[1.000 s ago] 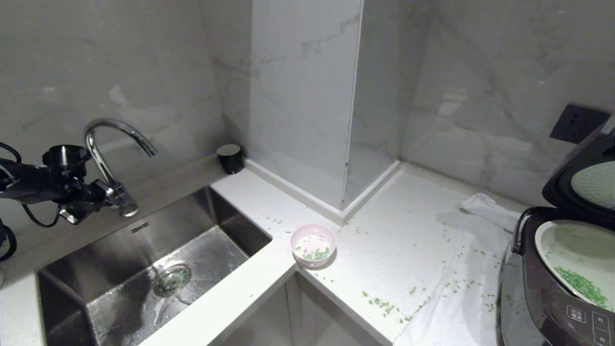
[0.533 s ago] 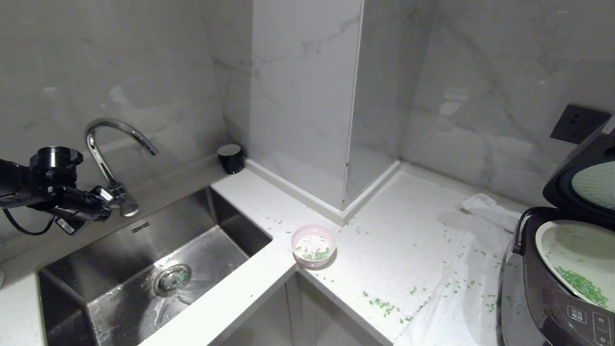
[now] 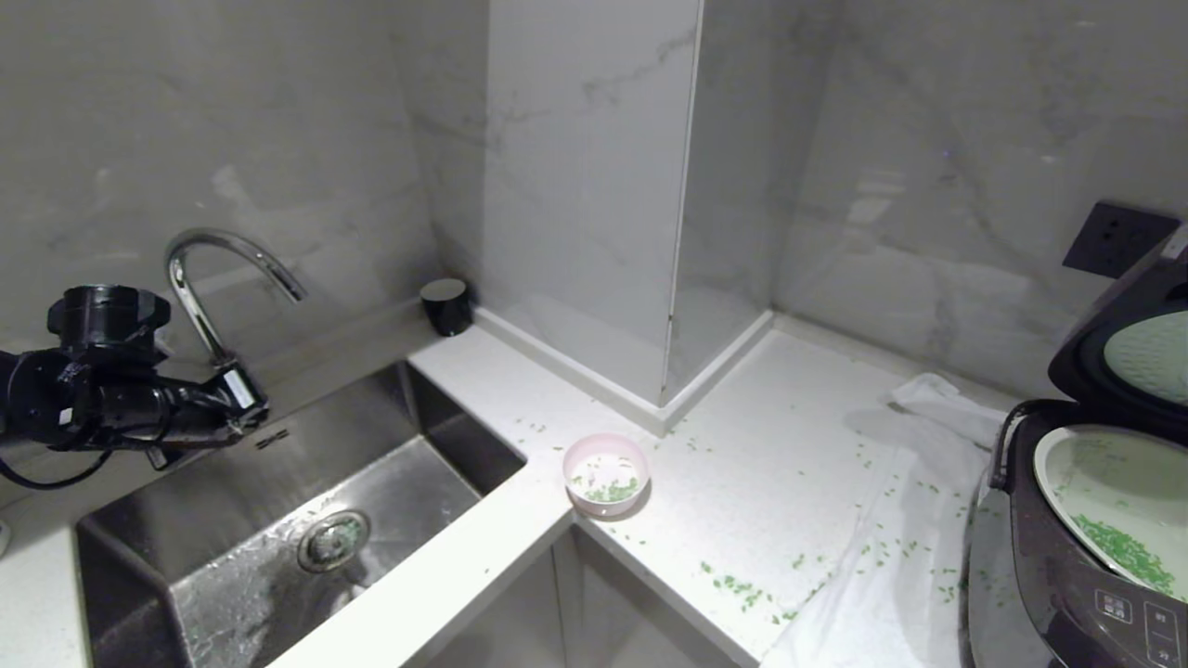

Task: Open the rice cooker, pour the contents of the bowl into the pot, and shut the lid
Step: Pick up the bowl on the table

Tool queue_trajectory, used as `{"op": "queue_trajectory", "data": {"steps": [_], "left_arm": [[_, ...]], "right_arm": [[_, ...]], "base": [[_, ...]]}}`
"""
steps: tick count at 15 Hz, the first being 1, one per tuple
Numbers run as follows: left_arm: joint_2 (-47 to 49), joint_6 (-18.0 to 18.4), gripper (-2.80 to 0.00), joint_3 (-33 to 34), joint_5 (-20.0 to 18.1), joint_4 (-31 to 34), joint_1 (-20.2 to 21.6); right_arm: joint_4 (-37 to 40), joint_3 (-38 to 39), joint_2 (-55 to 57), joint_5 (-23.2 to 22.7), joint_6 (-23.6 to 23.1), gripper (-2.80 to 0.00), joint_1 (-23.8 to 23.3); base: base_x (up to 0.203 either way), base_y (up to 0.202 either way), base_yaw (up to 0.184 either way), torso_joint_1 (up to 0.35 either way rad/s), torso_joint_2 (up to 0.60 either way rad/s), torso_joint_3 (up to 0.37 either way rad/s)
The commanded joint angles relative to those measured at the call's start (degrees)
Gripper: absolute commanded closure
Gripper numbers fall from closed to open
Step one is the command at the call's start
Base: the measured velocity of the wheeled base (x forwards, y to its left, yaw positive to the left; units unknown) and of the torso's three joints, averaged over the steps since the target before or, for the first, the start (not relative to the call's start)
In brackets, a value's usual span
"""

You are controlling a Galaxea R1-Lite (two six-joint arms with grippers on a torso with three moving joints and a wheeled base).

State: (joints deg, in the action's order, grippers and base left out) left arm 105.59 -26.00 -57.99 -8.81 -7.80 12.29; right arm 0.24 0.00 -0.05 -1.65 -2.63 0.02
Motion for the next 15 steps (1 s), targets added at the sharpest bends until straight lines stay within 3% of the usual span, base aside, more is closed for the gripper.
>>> {"op": "queue_trajectory", "data": {"steps": [1, 7, 10, 13, 15], "left_arm": [[-8.82, 0.39, 0.0, 5.36, -0.41, -0.82, -4.13], [-18.32, 5.38, 0.0, 17.11, -0.18, -4.2, -9.4], [-20.05, 6.56, 0.0, 24.84, 0.03, -14.46, -9.8], [-21.46, 10.52, 0.0, 32.71, 0.43, -25.99, -9.65], [-23.92, 13.23, 0.0, 36.39, 2.62, -30.15, -9.78]], "right_arm": [[0.02, 0.0, 0.05, -0.02, 0.0, 0.0, 0.06], [0.02, 0.0, 0.05, -0.02, 0.0, 0.0, 0.06], [0.02, 0.0, 0.05, -0.02, 0.0, 0.0, 0.06], [0.02, 0.0, 0.05, -0.02, 0.0, 0.0, 0.06], [0.02, 0.0, 0.05, -0.02, 0.0, 0.0, 0.06]], "base": [[0.0, 0.0, 0.0, 0.0, 0.0, 0.0], [0.0, 0.0, 0.0, 0.0, 0.0, 0.0], [0.0, 0.0, 0.0, 0.0, 0.0, 0.0], [0.0, 0.0, 0.0, 0.0, 0.0, 0.0], [0.0, 0.0, 0.0, 0.0, 0.0, 0.0]]}}
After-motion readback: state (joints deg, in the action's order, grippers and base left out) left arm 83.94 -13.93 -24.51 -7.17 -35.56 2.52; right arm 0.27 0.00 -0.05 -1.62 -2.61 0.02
